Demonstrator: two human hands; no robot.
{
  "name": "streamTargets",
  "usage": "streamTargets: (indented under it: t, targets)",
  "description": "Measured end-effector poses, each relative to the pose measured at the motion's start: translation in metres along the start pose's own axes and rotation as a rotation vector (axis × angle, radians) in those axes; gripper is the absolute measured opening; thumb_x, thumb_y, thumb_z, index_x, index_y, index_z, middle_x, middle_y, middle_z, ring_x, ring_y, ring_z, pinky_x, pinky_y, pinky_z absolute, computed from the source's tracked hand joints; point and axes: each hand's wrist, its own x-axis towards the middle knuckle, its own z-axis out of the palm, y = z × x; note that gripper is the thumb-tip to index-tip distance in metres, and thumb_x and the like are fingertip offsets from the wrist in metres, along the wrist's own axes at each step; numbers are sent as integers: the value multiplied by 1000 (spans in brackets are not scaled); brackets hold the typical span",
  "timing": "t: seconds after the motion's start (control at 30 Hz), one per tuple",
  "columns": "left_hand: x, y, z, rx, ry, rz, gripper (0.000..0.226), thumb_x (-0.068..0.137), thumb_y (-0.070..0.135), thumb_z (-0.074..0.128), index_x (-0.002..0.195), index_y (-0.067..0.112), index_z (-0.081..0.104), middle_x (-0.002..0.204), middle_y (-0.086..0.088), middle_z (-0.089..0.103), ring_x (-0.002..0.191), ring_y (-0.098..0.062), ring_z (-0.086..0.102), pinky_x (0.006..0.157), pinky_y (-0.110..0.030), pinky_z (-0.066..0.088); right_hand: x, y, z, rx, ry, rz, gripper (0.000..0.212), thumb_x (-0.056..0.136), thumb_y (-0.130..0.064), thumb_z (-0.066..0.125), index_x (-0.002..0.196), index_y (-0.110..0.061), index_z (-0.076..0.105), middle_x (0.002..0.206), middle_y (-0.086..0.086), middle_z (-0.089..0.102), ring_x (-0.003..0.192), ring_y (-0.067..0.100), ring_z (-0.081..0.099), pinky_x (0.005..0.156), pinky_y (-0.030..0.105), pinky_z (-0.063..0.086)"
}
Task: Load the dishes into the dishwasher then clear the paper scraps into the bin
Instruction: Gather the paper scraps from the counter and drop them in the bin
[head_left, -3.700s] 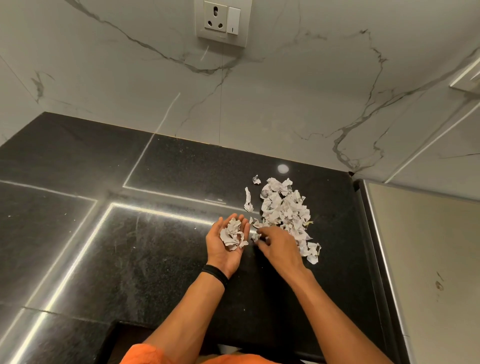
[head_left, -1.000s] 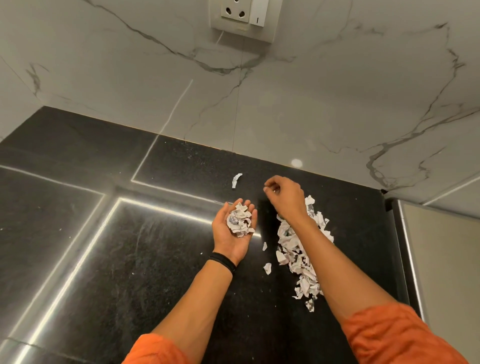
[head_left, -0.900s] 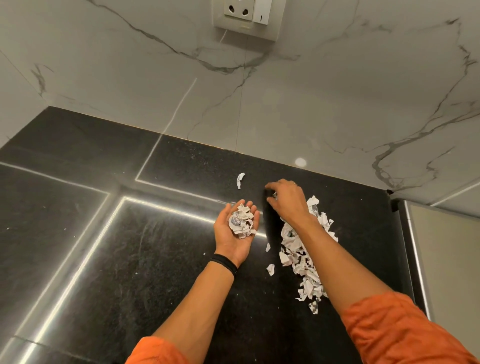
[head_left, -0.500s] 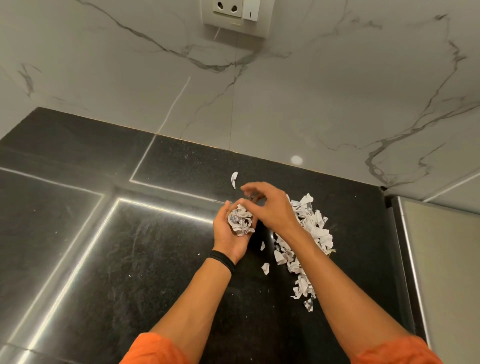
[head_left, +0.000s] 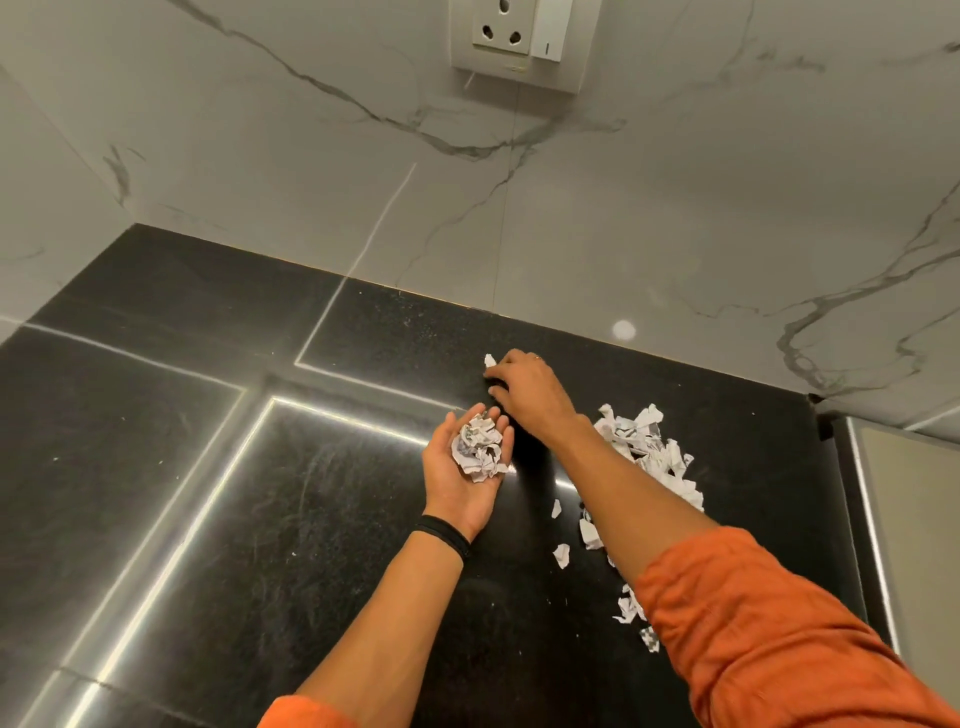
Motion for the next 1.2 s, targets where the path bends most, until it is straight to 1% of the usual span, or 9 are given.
streamTargets:
  t: [0.13,0.27,0.5,0.63,0.73,0.83,0.9,1.07,1.2]
  targets:
    - [2,3,-8,5,4,12,46,101,33,55,132,0,61,126,-20,65,111,-31,67,97,-42,54,-15,0,5,96,114,93,17,99,-18,60,110,-18,73,110,1,67,102,20,62,88,36,53]
    - [3,-4,-5,27,0,10,49,102,35,52,136,1,58,136,-22,61,116,-32,64,100,-41,52,-60,-15,-15,515,311,213,9,93,-23,69,102,-25,72,95,-13,68,87,3,63,79,23,54]
    - [-11,-17,-1,41,-83,-40,40,103,35,46,123,5,63,119,-21,66,105,-32,69,105,-45,50,-143,-30,-28,621,301,121,16,95,-37,69,107,-30,75,98,-19,71,95,2,62,83,17,48]
    - [-23,-19,-5,-93,-81,-59,36,103,26,46,124,1,62,118,-21,67,107,-32,67,87,-43,61,-168,2,-14,277,272,202,14,96,-28,67,108,-26,74,97,-11,72,91,8,64,83,29,52]
    - [-30,-21,-11,-101,-77,-66,36,103,28,47,123,1,62,119,-21,66,108,-32,65,90,-46,58,-181,9,7,-41,87,136,17,92,-35,66,106,-31,74,101,-10,71,97,18,64,81,34,40]
    - [-35,-24,-16,-74,-64,-71,39,103,31,48,123,0,62,116,-21,68,107,-33,66,92,-46,58,-187,1,14,-129,121,141,15,95,-31,63,104,-32,75,99,-11,69,95,18,60,75,33,22]
    - [-38,-24,-19,-56,-59,-62,43,103,33,48,128,0,61,119,-21,68,110,-33,66,98,-46,55,-190,-5,17,-115,181,172,14,94,-27,64,99,-31,76,95,-11,71,92,17,58,75,34,24]
    - [-37,-28,-22,29,-64,-43,51,103,37,45,139,2,56,138,-21,60,123,-35,60,104,-46,49,-190,-26,1,482,355,266,8,89,-33,72,95,-35,76,90,-21,71,86,2,60,80,29,51]
    - [-36,-41,-23,83,-79,-62,47,104,38,42,127,3,62,121,-24,65,122,-41,59,113,-56,41,-190,-50,-24,660,295,142,13,91,-30,74,103,-35,77,95,-19,74,91,2,67,81,19,52]
